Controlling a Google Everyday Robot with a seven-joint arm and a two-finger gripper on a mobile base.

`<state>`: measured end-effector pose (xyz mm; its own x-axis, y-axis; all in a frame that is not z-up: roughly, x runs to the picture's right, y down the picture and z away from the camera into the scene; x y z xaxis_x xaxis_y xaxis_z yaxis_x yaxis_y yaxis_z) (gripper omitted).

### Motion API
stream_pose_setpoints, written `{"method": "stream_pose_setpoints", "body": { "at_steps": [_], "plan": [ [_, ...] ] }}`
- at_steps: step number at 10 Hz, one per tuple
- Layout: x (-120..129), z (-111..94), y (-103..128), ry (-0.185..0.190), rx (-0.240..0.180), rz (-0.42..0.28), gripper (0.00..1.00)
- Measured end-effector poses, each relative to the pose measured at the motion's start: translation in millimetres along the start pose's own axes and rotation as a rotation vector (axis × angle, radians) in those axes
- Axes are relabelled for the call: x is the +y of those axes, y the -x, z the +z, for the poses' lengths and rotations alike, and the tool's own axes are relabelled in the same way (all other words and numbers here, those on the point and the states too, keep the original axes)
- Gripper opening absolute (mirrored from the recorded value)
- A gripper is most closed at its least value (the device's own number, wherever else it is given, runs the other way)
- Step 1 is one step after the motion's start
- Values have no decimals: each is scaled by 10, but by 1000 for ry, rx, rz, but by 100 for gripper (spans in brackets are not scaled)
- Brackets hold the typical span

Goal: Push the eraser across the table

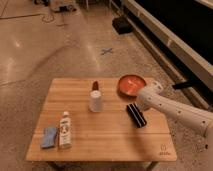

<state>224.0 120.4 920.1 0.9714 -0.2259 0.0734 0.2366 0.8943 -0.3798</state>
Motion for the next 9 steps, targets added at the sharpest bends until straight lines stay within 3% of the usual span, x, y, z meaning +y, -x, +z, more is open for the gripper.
{"method": "stream_pose_setpoints", "body": {
  "at_steps": [9],
  "plan": [
    [-59,-62,321,-66,-1,-31,0]
  ]
}}
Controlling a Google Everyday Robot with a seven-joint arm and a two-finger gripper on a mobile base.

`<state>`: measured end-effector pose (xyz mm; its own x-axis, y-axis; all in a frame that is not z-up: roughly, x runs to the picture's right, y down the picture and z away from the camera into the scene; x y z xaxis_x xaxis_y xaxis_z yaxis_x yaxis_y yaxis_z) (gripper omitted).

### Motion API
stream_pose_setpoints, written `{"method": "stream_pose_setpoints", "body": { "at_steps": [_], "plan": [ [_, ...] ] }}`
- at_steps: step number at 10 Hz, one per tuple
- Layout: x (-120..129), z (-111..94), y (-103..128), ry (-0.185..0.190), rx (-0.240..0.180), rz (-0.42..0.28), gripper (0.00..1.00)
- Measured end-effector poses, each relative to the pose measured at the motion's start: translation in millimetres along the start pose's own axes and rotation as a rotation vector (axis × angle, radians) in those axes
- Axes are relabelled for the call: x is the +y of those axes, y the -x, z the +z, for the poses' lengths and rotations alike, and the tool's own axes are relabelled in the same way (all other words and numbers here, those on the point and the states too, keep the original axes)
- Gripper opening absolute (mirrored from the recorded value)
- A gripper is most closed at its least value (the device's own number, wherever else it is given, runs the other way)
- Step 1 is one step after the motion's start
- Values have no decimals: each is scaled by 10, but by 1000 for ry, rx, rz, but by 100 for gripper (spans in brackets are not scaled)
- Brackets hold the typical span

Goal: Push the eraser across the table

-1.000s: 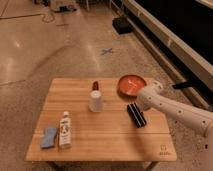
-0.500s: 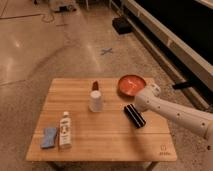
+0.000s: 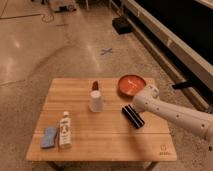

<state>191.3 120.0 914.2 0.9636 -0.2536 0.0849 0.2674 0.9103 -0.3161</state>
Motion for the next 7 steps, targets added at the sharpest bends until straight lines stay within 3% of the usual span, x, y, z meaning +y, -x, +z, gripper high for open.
{"method": "stream_pose_setpoints", "body": {
  "at_steps": [7],
  "plan": [
    [-121,-65,82,-19,-2,-25,0]
  ]
}}
